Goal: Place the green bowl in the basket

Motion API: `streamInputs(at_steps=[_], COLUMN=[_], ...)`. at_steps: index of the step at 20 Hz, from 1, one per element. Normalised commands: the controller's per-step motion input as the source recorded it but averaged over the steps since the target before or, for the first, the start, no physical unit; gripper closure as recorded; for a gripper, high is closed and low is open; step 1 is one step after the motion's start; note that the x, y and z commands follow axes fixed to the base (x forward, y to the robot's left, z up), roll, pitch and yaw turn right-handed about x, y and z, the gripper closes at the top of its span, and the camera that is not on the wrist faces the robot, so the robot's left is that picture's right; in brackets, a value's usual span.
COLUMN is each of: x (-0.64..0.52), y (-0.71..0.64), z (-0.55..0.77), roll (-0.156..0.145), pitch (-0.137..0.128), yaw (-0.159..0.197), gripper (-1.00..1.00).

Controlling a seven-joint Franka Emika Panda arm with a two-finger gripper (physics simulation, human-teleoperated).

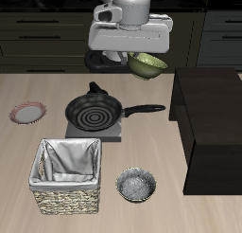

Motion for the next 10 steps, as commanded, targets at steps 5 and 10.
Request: streamInputs(at_steps=[5,10], x=[0.31,0.19], y=[-0.67,-0.45], z=[0.02,0.03], roll=[-0.047,-0.01], pitch=[-0.001,-0.016], yaw=[-0.034,0.004], gripper=[1.0,1.0])
